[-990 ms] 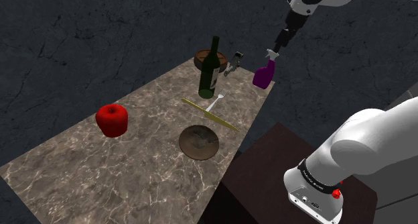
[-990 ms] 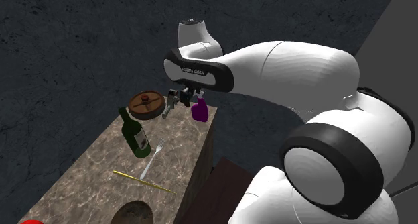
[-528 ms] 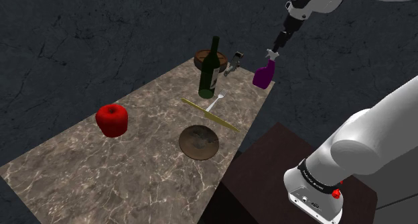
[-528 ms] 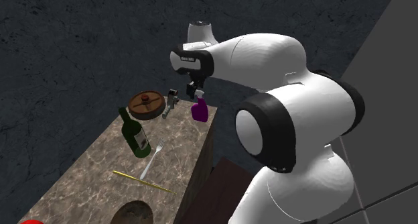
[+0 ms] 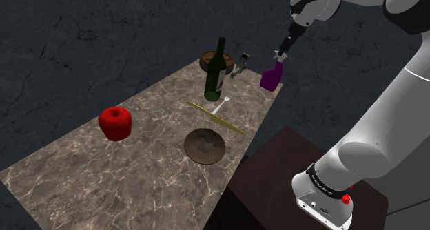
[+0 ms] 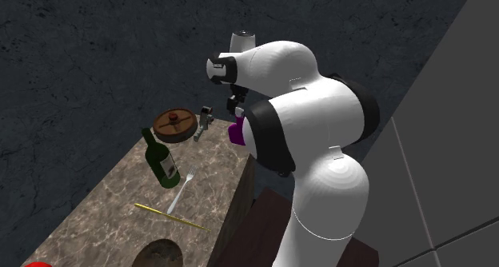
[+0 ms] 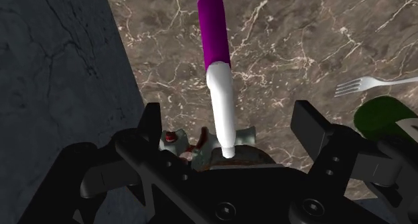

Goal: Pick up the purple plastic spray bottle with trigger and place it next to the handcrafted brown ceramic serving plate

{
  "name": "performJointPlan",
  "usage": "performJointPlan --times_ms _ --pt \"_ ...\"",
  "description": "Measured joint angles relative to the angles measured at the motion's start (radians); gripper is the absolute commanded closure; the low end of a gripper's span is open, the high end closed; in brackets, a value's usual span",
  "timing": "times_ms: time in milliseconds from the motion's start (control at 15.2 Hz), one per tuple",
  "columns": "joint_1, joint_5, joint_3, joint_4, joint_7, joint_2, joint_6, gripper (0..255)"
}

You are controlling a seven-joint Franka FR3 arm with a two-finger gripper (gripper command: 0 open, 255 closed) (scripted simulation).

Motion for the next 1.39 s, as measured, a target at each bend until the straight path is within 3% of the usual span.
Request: performJointPlan --times_ms 726,792,1386 --pt "-0.007 0.038 0.006 -0.027 -0.028 0.046 0.063 0" --pt "-0.007 0.038 0.006 -0.027 -0.028 0.046 0.063 255" --pt "-0.007 0.038 0.006 -0.027 -0.028 0.046 0.063 255"
